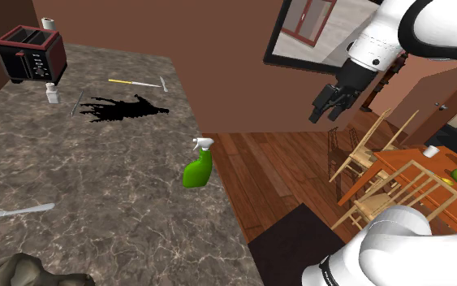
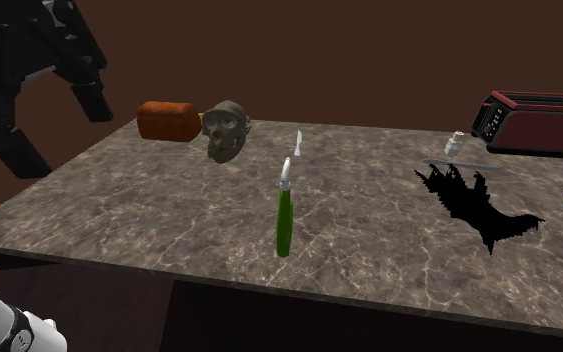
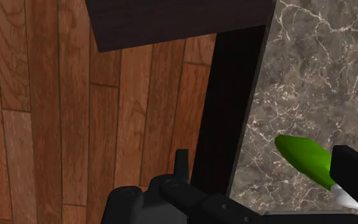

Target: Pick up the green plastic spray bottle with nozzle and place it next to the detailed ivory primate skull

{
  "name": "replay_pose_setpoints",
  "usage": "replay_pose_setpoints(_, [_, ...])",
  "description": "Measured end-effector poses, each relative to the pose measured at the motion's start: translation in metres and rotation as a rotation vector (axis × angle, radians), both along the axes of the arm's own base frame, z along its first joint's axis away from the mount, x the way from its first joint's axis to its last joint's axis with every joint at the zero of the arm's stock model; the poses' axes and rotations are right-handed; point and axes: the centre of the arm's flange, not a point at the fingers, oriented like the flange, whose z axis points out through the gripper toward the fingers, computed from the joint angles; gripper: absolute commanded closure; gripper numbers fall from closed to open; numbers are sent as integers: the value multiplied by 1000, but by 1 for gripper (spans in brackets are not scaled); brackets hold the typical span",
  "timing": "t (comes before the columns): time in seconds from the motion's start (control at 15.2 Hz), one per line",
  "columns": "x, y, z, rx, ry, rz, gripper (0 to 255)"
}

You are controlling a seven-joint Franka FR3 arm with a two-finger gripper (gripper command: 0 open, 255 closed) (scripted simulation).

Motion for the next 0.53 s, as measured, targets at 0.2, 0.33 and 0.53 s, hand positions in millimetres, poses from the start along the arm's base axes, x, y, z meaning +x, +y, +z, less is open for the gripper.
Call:
replay_pose_setpoints(0.2, [14, 0, -6, 1, 1, 53, 0])
replay_pose_setpoints(0.33, [35, 4, -20, 3, 2, 133, 0])
replay_pose_setpoints(0.53, [67, 11, -40, 5, 2, 264, 0])
